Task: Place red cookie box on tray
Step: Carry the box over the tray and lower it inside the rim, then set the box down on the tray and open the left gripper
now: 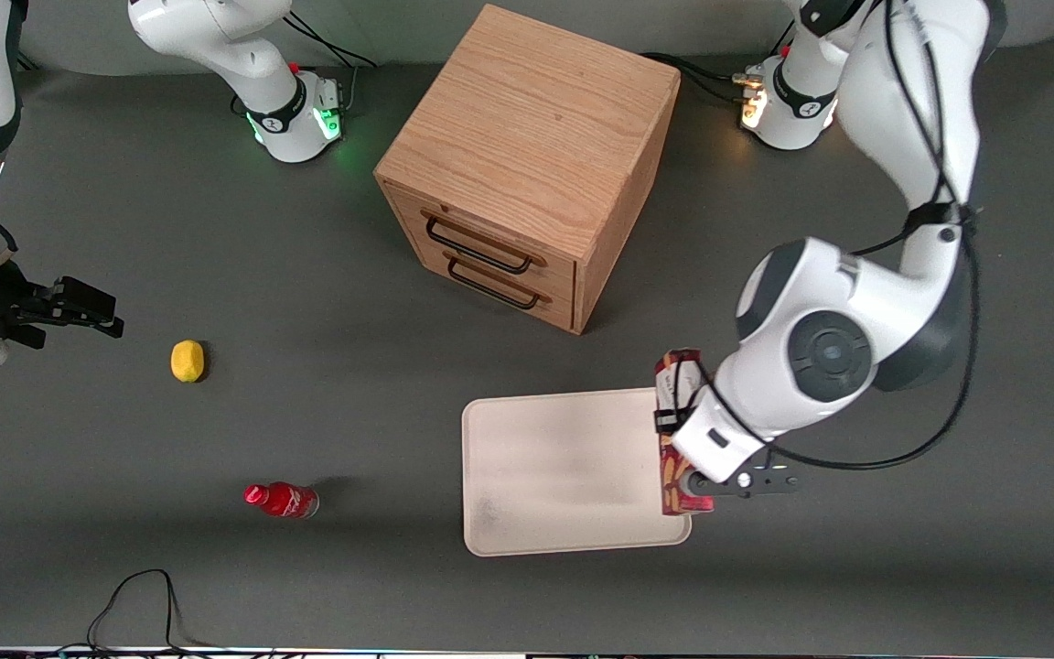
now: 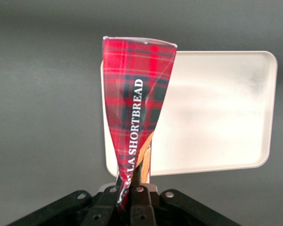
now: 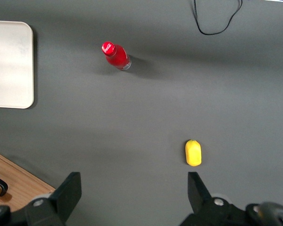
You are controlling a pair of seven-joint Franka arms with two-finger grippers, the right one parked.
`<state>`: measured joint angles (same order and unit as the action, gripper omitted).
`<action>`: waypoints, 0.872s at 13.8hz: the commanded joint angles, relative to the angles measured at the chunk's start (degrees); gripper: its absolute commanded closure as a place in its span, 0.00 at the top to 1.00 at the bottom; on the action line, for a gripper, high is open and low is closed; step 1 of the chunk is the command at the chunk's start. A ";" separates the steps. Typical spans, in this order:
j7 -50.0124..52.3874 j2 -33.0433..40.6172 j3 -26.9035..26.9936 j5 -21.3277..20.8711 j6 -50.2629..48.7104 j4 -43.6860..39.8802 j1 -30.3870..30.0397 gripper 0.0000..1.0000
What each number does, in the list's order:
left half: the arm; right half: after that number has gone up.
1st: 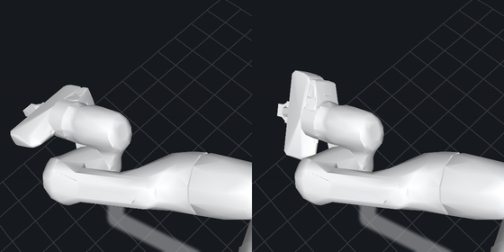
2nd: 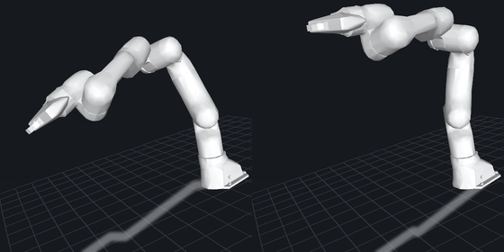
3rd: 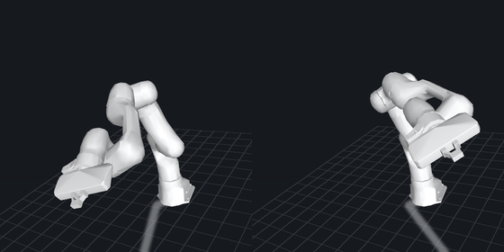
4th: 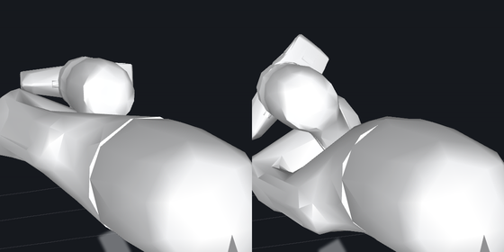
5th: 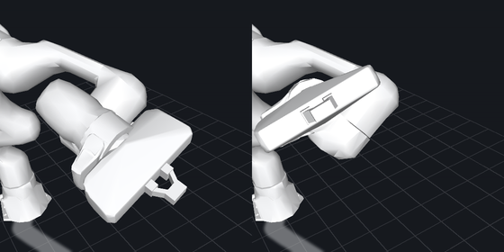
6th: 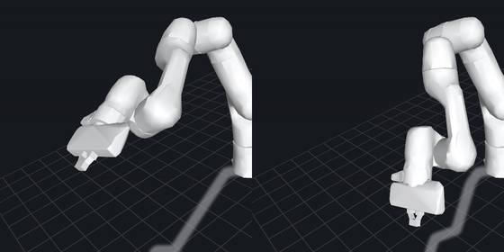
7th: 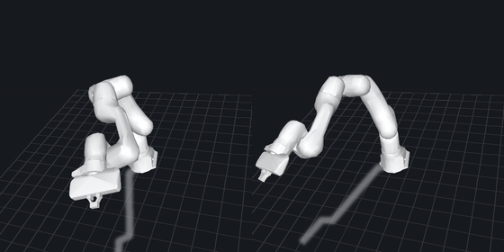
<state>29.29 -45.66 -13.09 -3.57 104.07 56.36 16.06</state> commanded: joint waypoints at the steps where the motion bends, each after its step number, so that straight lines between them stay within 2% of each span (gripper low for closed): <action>1: 1.82 -5.04 1.48 -0.73 2.71 -3.89 1.16 0.00; 6: 1.82 -9.70 3.24 -0.73 8.16 -3.54 1.25 0.00; 12: 1.74 -11.55 3.33 -0.82 11.15 -1.87 1.16 0.00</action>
<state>29.90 -56.29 -10.21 -3.65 114.54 55.60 16.56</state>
